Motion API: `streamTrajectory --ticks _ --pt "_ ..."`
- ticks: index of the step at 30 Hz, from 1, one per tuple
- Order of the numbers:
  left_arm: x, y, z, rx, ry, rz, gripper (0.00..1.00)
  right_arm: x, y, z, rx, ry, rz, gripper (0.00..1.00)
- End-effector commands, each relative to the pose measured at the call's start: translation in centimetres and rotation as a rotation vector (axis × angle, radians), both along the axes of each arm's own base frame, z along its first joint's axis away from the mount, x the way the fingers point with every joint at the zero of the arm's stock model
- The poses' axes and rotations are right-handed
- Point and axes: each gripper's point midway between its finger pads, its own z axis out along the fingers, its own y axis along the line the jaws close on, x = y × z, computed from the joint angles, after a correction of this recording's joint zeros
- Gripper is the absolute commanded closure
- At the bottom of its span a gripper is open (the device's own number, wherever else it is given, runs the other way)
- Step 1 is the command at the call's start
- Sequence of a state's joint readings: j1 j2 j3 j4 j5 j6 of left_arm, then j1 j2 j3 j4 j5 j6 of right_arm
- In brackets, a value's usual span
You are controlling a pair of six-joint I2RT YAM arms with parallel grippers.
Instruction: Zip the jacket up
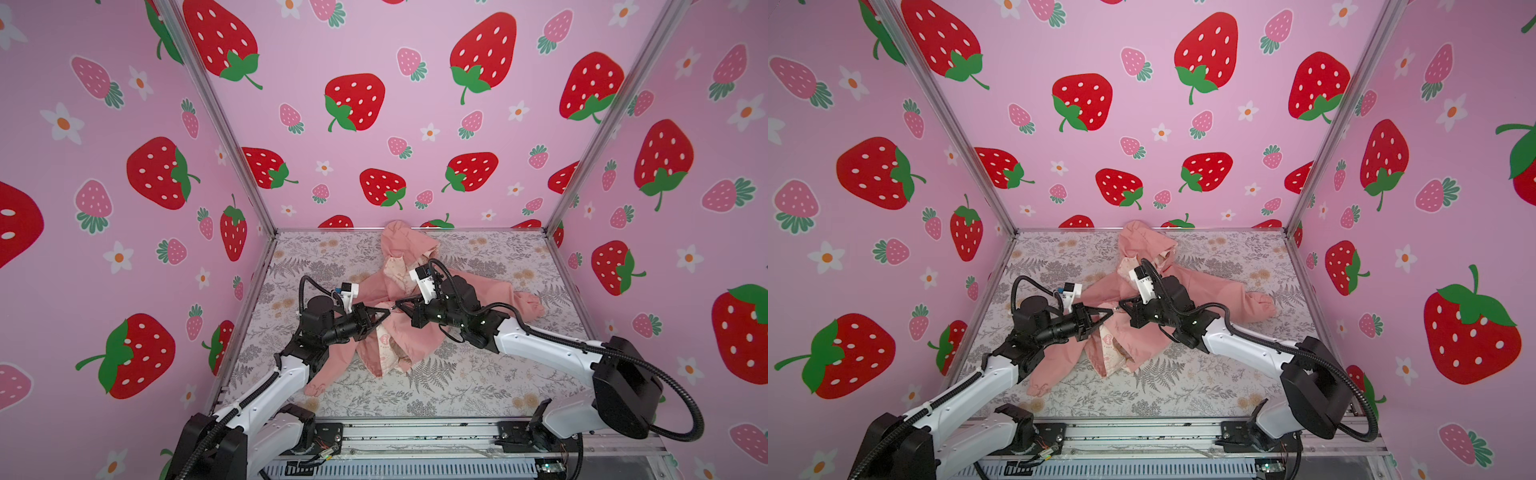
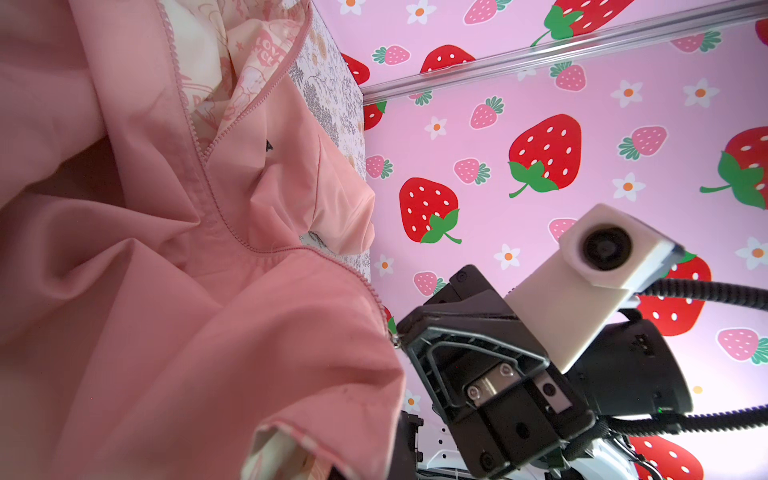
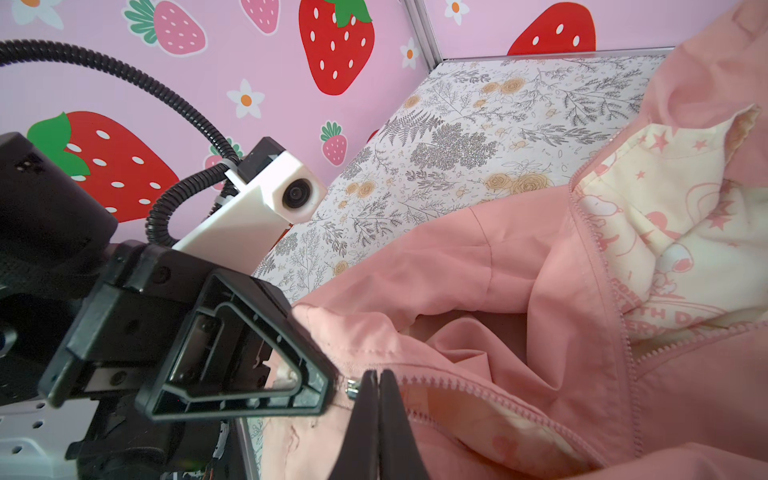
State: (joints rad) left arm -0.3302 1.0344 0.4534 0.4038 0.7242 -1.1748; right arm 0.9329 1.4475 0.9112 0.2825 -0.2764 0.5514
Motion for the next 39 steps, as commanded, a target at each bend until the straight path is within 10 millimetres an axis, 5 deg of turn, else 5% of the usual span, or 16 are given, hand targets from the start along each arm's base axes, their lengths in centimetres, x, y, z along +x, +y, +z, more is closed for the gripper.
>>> streamTrajectory --ticks 1,4,7,14,18,27,34,39 --pt "0.3 0.3 0.7 0.002 -0.039 0.008 1.00 -0.4 -1.7 0.2 -0.011 -0.007 -0.015 0.76" --pt "0.4 0.4 1.2 0.021 -0.055 0.002 1.00 -0.9 -4.1 -1.8 -0.052 0.016 -0.056 0.57" --pt "0.4 0.3 1.9 0.032 -0.070 -0.016 1.00 -2.1 -6.8 -4.6 -0.094 0.065 -0.100 0.54" --pt "0.3 -0.3 3.5 0.018 -0.103 -0.065 1.00 -4.5 -10.7 -12.7 -0.164 0.241 -0.184 0.64" --pt "0.1 -0.7 4.1 0.007 -0.112 -0.093 1.00 -4.8 -9.6 -14.7 -0.111 0.319 -0.173 0.69" --pt "-0.3 -0.2 4.4 0.047 -0.135 -0.102 1.00 -2.9 -3.4 -15.9 0.003 0.416 -0.163 0.74" --pt "1.0 1.4 4.6 0.070 -0.148 -0.075 1.00 -2.3 7.2 -15.9 0.137 0.494 -0.092 0.77" --pt "2.8 3.3 5.9 0.087 -0.177 -0.041 1.00 0.6 14.7 -13.1 0.331 0.505 -0.064 0.78"
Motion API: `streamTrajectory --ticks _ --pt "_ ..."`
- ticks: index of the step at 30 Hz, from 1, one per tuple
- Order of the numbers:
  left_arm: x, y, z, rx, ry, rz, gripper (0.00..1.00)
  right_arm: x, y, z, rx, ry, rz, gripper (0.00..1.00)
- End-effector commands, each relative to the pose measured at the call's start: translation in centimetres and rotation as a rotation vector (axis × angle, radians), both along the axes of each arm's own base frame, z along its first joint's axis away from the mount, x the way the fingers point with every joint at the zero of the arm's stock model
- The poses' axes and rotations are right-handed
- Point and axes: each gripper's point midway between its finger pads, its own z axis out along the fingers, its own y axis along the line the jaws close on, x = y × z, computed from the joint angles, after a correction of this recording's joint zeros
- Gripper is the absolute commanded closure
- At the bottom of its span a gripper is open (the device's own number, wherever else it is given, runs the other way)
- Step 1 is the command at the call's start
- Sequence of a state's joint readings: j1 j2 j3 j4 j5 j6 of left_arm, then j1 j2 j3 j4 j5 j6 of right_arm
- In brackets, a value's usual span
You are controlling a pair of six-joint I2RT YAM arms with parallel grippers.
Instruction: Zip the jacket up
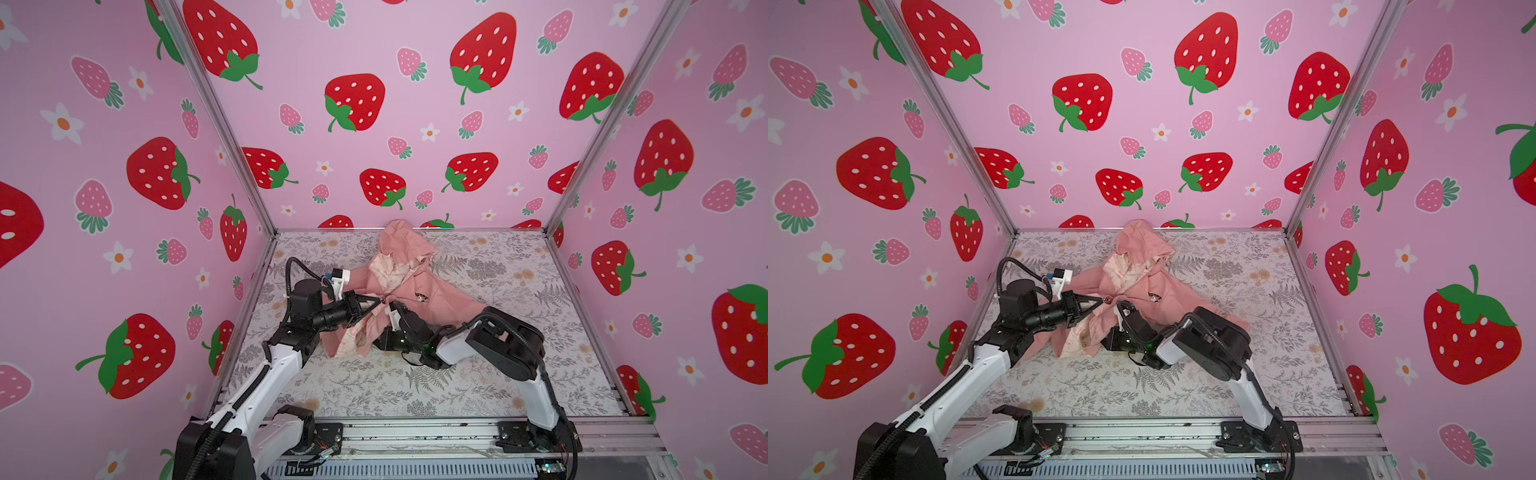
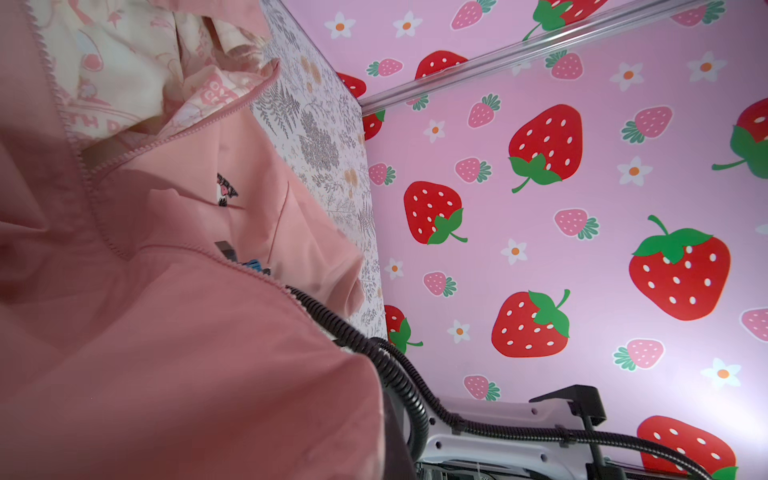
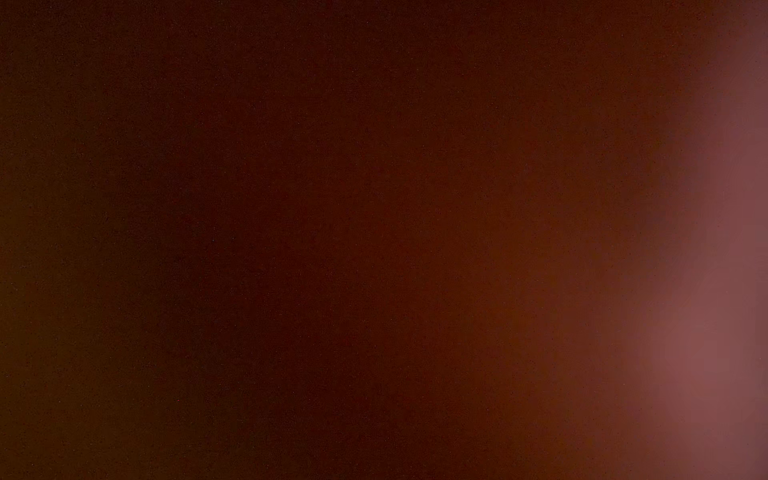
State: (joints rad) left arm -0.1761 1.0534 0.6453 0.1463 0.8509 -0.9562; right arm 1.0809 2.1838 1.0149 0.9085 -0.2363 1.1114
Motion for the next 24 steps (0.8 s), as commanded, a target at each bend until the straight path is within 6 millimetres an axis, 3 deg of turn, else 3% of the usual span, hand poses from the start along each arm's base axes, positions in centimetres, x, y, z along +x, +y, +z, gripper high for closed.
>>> streamTrajectory --ticks 1,5,7,9,12,18,22,24 --pt "0.9 0.8 2.9 0.001 -0.087 -0.025 1.00 2.4 5.0 5.4 0.207 -0.009 -0.039 0.79" --pt "2.7 2.5 3.9 -0.006 -0.097 0.014 1.00 5.3 9.1 7.3 0.214 -0.035 -0.054 0.77" --pt "3.4 3.2 4.1 -0.013 -0.095 0.026 1.00 5.6 9.4 8.1 0.220 -0.038 -0.031 0.71" --pt "3.9 3.7 4.1 -0.025 -0.089 0.033 1.00 5.2 8.1 8.4 0.181 -0.054 -0.018 0.63" --pt "4.2 4.1 3.8 -0.035 -0.075 0.042 1.00 4.1 3.6 8.6 0.058 -0.110 -0.021 0.54" --pt "4.1 4.3 2.9 -0.036 -0.052 0.048 1.00 3.3 -10.7 8.2 -0.156 -0.181 -0.152 0.45" --pt "3.6 4.4 2.3 -0.037 -0.038 0.051 1.00 3.8 -20.1 5.4 -0.310 -0.170 -0.290 0.40" --pt "3.3 4.4 2.0 -0.037 -0.032 0.056 1.00 3.9 -23.2 3.7 -0.377 -0.148 -0.336 0.39"
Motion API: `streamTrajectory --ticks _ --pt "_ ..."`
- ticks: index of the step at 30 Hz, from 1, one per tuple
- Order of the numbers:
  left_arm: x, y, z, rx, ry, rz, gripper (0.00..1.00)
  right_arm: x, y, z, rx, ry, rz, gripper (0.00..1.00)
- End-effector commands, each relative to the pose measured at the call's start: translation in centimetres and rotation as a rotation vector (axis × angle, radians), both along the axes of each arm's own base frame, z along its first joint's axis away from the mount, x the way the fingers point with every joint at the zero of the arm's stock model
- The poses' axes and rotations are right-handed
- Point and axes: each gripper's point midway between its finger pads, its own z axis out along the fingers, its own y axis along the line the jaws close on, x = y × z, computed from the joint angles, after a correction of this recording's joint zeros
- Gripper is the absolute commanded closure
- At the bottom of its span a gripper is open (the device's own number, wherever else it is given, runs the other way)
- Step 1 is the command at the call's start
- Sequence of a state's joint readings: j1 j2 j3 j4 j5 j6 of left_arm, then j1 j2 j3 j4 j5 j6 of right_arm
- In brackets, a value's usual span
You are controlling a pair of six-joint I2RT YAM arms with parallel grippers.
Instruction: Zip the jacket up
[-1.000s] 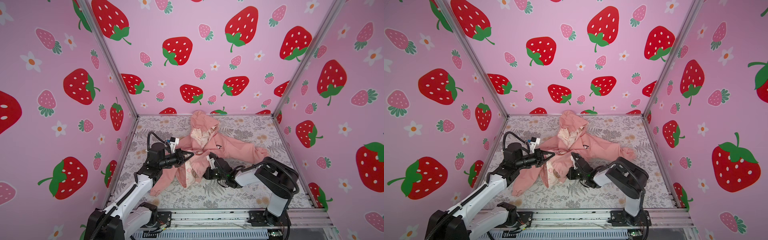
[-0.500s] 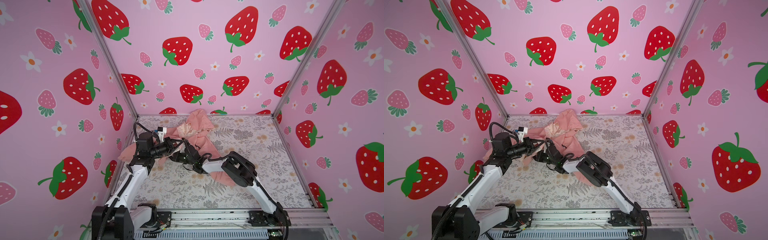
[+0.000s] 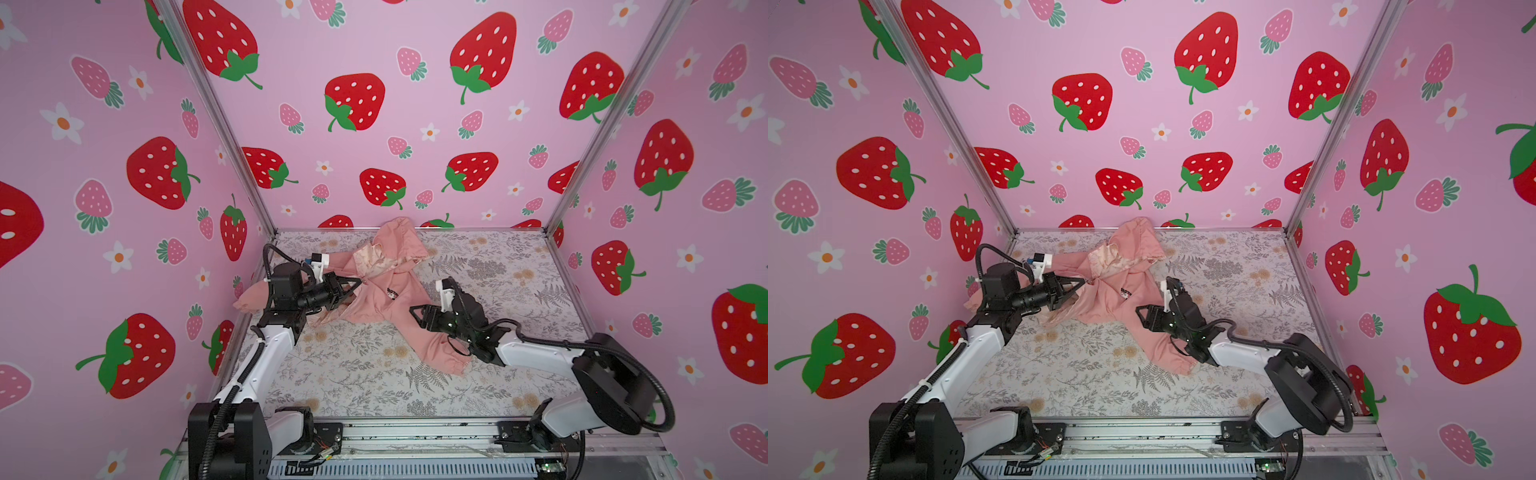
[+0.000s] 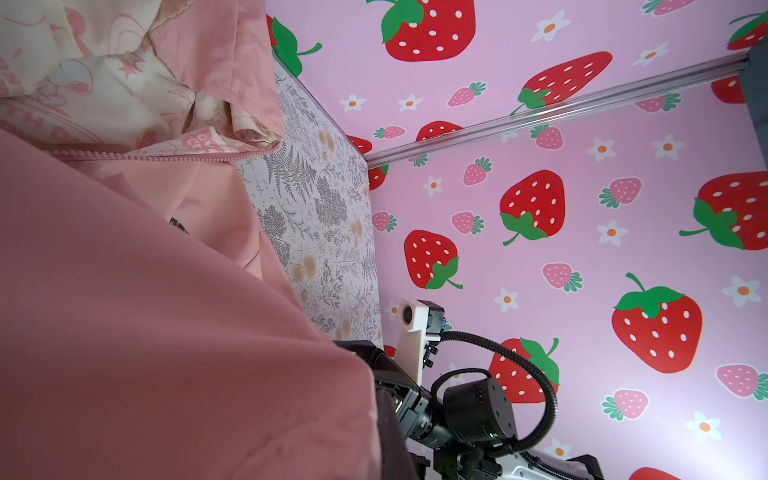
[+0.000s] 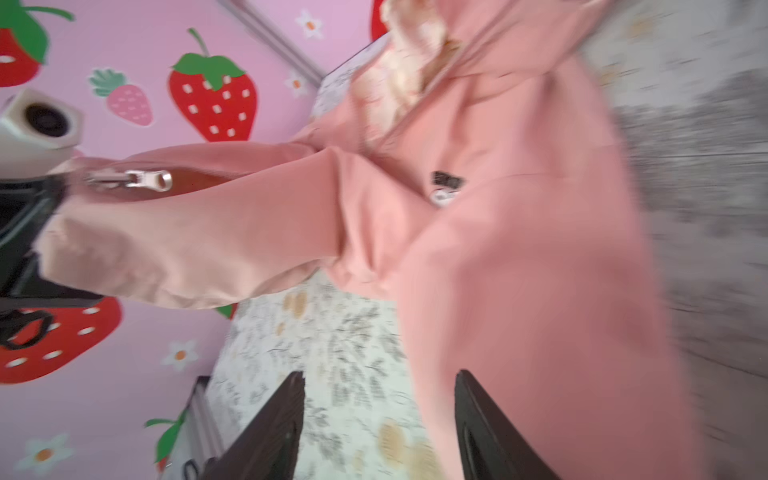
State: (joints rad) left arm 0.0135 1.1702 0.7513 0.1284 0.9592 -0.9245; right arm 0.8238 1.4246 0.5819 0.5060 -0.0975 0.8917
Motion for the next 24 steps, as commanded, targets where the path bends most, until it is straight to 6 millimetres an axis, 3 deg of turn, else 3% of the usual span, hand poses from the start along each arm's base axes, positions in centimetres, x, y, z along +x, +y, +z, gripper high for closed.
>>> streamTrajectory --ticks 1,3,7,10,13,16,20,22,24 --pt "-0.9 -0.2 0.7 -0.014 -0.034 -0.024 1.00 -0.8 -5.2 -5.9 -0.205 0.078 -0.072 0.38" --pt "-1.1 -0.1 0.4 -0.013 -0.028 -0.018 1.00 -1.2 -5.7 -7.3 -0.210 0.109 -0.066 0.39" --pt "-1.3 -0.1 0.3 -0.013 -0.022 -0.011 1.00 -2.6 -3.1 -8.9 -0.134 0.169 0.013 0.43" --pt "-1.5 0.0 0.7 -0.009 -0.029 -0.007 1.00 -4.0 0.7 -9.2 -0.094 0.173 0.085 0.43" --pt "-1.7 0.1 0.9 -0.002 -0.031 -0.004 1.00 -5.6 6.1 -8.9 -0.034 0.184 0.177 0.43" --pt "-1.8 0.1 1.0 0.000 -0.032 -0.001 1.00 -6.8 12.0 -8.0 0.074 0.206 0.278 0.44" --pt "-1.9 0.2 0.6 0.004 -0.023 0.003 1.00 -8.0 19.7 -4.4 0.196 0.169 0.426 0.45" --pt "-1.9 0.3 0.3 0.007 -0.020 0.004 1.00 -8.0 20.8 -2.9 0.212 0.139 0.457 0.44" --pt "-1.9 0.5 0.1 0.010 -0.014 0.007 1.00 -6.5 19.0 -1.8 0.204 0.111 0.418 0.40"
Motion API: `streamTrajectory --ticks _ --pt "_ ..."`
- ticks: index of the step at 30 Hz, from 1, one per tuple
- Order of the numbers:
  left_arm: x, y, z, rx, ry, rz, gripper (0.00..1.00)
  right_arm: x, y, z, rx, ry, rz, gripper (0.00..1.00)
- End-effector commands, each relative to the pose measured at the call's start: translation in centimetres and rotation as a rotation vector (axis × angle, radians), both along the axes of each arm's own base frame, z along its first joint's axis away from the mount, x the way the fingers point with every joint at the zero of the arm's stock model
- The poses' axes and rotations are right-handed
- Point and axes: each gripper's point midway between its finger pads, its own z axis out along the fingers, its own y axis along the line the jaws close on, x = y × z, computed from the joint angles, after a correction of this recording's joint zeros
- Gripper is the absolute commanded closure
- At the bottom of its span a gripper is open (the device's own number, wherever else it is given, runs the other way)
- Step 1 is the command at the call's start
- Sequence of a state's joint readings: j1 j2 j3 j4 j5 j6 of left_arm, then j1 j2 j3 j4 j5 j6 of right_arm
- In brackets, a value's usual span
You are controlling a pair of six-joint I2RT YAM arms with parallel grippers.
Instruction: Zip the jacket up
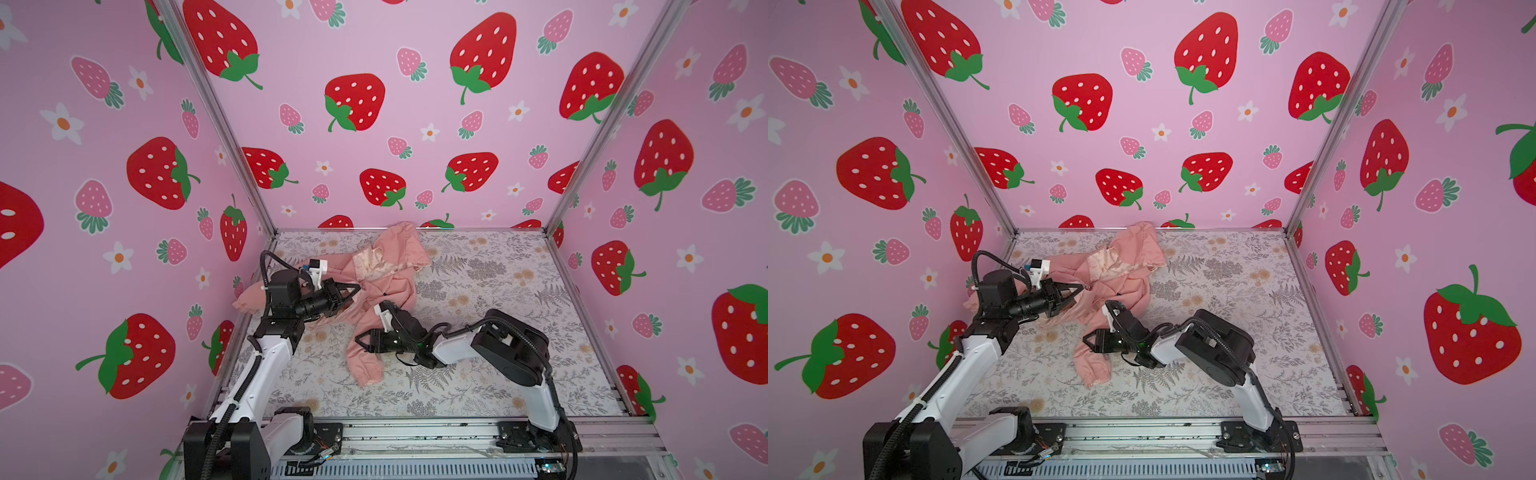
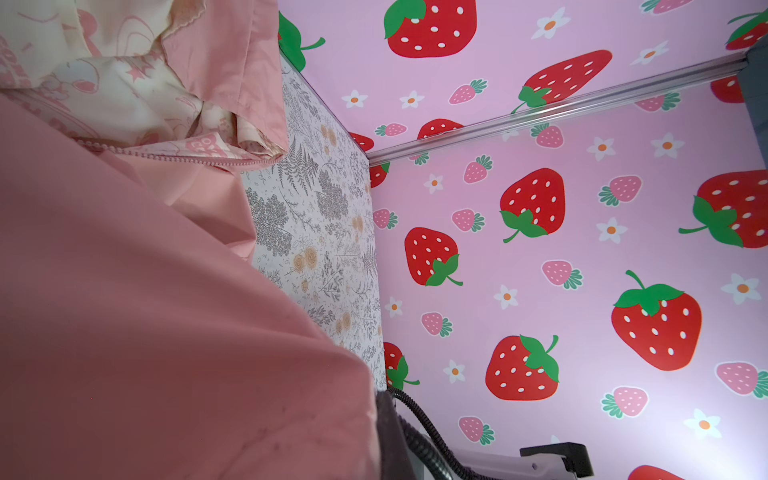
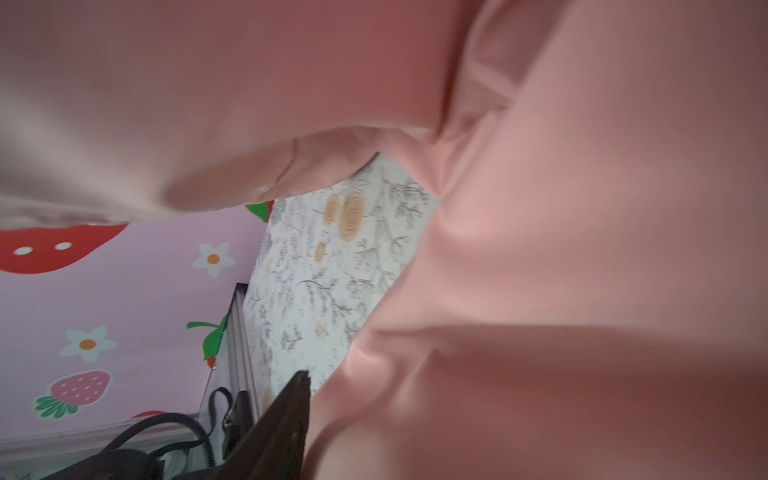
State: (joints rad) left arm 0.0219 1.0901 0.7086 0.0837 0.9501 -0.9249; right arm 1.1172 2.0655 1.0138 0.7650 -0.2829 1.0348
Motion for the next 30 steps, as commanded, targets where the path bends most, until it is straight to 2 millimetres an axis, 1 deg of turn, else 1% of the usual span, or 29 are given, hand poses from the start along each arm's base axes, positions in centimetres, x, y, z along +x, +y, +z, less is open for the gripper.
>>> streamTrajectory --ticks 1,4,6,8,11,13,18,20,24,26,30 --pt "-0.3 0.3 0.0 0.008 -0.021 -0.008 1.00 1.8 -1.9 4.3 0.076 -0.046 -0.029 0.37" --pt "-0.2 0.6 -0.5 0.014 -0.011 -0.004 1.00 4.8 -7.0 5.7 0.046 -0.088 -0.125 0.29" --pt "-0.1 0.7 -0.9 0.014 -0.006 -0.004 1.00 6.8 -10.2 6.0 0.005 -0.115 -0.183 0.26" --pt "0.0 0.6 -1.1 0.014 -0.003 -0.009 1.00 9.0 -13.3 5.7 -0.043 -0.121 -0.252 0.24" --pt "-0.2 0.5 -1.6 0.012 0.006 -0.017 1.00 12.9 -16.9 4.8 -0.121 -0.121 -0.348 0.22" --pt "-0.3 0.5 -1.9 0.012 0.015 -0.019 1.00 15.6 -18.1 4.4 -0.157 -0.125 -0.385 0.21" --pt "-1.0 0.5 -3.0 0.004 0.044 -0.019 1.00 21.8 -18.7 3.2 -0.202 -0.141 -0.427 0.20" --pt "-1.3 0.4 -3.4 0.000 0.053 -0.021 1.00 24.1 -18.9 2.4 -0.227 -0.147 -0.449 0.19" --pt "-1.7 0.3 -3.9 -0.010 0.069 -0.023 1.00 27.4 -18.8 0.7 -0.216 -0.118 -0.465 0.18" --pt "-1.9 0.3 -4.0 -0.014 0.075 -0.027 1.00 29.0 -18.4 0.2 -0.190 -0.110 -0.464 0.18" --pt "-2.2 0.2 -4.3 -0.020 0.087 -0.030 1.00 31.4 -17.2 -0.7 -0.158 -0.102 -0.458 0.17"
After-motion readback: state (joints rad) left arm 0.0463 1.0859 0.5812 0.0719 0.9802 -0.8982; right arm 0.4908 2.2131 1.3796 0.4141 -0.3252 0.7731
